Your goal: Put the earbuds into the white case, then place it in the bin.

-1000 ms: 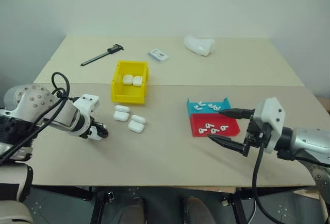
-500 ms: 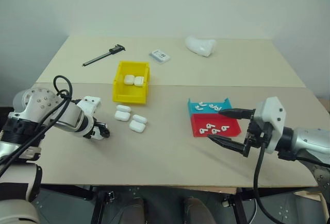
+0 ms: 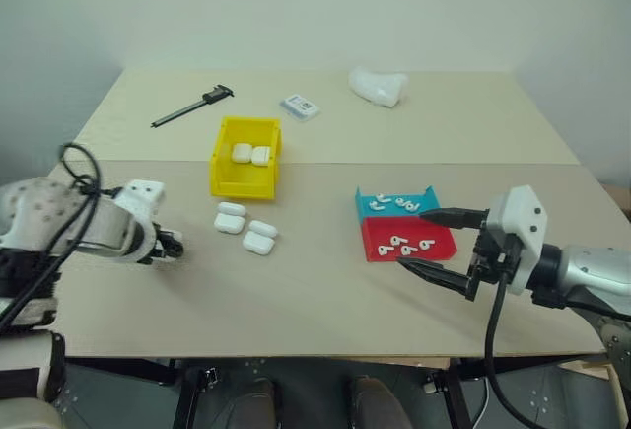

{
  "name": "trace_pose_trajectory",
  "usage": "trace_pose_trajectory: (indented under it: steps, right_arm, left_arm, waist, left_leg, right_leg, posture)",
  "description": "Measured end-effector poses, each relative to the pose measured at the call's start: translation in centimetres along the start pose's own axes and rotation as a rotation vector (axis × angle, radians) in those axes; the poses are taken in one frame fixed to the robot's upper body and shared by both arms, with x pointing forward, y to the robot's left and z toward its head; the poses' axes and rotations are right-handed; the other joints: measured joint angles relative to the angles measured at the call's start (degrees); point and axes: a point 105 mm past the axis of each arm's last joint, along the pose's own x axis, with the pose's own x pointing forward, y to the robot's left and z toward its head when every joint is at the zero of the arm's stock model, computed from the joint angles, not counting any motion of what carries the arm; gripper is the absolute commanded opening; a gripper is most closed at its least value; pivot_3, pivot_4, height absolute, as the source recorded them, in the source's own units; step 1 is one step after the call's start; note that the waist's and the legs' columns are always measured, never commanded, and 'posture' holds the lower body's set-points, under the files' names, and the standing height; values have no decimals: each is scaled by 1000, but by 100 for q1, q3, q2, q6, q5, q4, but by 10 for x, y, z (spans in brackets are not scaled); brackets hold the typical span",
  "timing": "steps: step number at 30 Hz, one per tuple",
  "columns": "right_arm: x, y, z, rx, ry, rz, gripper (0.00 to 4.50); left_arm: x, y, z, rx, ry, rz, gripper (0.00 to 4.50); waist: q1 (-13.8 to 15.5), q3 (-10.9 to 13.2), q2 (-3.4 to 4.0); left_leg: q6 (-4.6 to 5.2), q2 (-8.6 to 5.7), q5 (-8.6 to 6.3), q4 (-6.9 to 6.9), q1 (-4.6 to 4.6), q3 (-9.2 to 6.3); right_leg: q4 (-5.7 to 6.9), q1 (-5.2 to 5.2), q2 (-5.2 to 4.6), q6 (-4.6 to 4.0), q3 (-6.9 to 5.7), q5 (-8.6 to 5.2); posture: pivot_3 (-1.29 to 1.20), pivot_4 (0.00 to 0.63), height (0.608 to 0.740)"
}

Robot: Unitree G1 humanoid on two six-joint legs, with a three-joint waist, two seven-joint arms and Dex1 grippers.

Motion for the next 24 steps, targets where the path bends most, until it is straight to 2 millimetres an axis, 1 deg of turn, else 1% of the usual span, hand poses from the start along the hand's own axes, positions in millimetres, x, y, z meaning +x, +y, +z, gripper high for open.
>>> trace_pose_trajectory:
  steps: [2,3,5,6,7,9,11,13,14,16,17,19,21,24]
  right_arm:
    - [1,-2,0,2,-15,-19,4500]
    - [2,-4,-1,10,-25,-33,4500]
    - [4,-7,-3,18,-30,-59,4500]
    - [5,-7,-2,17,-36,-64,4500]
    - [6,-8,-2,14,-36,-67,4500]
    - [9,-11,-1,-7,-30,-80,4500]
    - [10,-18,0,-43,10,-96,4500]
    - [11,-29,1,-117,109,-110,4500]
    - [11,-33,2,-147,139,-107,4500]
    - [12,-39,-1,-244,275,-47,4500]
    - [12,-39,-3,-262,305,-29,4500]
    - [12,-41,-10,-303,397,36,4500]
    - [14,-43,-14,-319,473,106,4500]
    - [19,-50,-12,-347,549,184,4500]
  left_arm:
    - [-14,10,12,-42,-133,33,2832]
    - [-24,11,20,-52,-237,43,2832]
    - [-39,7,37,-53,-437,35,2832]
    - [-45,2,44,-44,-538,20,2832]
    - [-47,-3,48,-34,-594,7,2832]
    - [-56,-19,59,-20,-771,-87,2832]
    - [-67,-42,69,-12,-946,-272,2832]
    - [-77,-71,73,62,-1020,-500,2832]
    - [-81,-81,76,89,-1046,-582,2832]
    - [-99,-113,84,207,-1137,-818,2832]
    - [-102,-121,83,240,-1153,-868,2832]
    - [-107,-140,79,344,-1165,-1014,2832]
    - [-107,-159,68,461,-1139,-1163,2832]
    - [-109,-176,51,602,-1093,-1364,2832]
  waist:
    - [14,0,-1]
    - [17,0,-1]
    - [57,-1,0]
    - [77,-2,2]
    - [94,-2,2]
    - [118,-4,5]
    - [137,-4,6]
    - [140,-4,5]
    - [145,-4,5]
    - [147,-5,8]
    - [142,-5,8]
    - [121,-6,9]
    - [62,-6,9]
    - [-12,-5,10]
  left_leg:
    - [-4,0,2,0,0,-1]
    - [-8,-1,4,0,2,1]
    - [-15,-4,8,-2,4,8]
    - [-17,-6,9,-2,5,16]
    - [-17,-6,10,-2,4,21]
    - [-18,-6,10,-2,4,33]
    - [-18,-6,10,-1,1,37]
    - [-16,-5,11,-1,-4,37]
    - [-16,-5,10,-1,-3,36]
    - [-11,-6,8,-1,-6,35]
    - [-7,-6,6,-1,-7,35]
    - [-3,-6,3,2,-12,34]
    - [-1,-2,2,6,-14,33]
    - [1,4,2,19,-15,30]
  right_leg:
    - [0,1,-2,-1,-4,1]
    - [-1,4,-4,-1,-4,1]
    - [-1,7,-8,-3,-8,3]
    - [-2,10,-7,-4,-10,4]
    - [-2,10,-7,-5,-11,5]
    - [-5,10,-6,-10,-13,8]
    - [-10,10,-6,-12,-15,9]
    - [-11,7,-4,-12,-18,10]
    - [-12,9,-1,-11,-19,9]
    - [-17,8,1,-11,-19,9]
    - [-19,8,2,-10,-18,9]
    - [-20,5,3,-8,-14,8]
    - [-19,3,8,-7,-12,8]
    - [-11,2,14,-7,-13,8]
  posture:
    - [0,150,740]
    - [0,150,740]
    - [0,150,740]
    - [0,150,740]
    - [0,150,740]
    - [0,150,740]
    - [0,150,740]
    - [0,150,740]
    - [0,150,740]
    - [0,150,740]
    - [0,150,740]
    - [0,150,740]
    - [0,150,740]
    - [0,150,740]
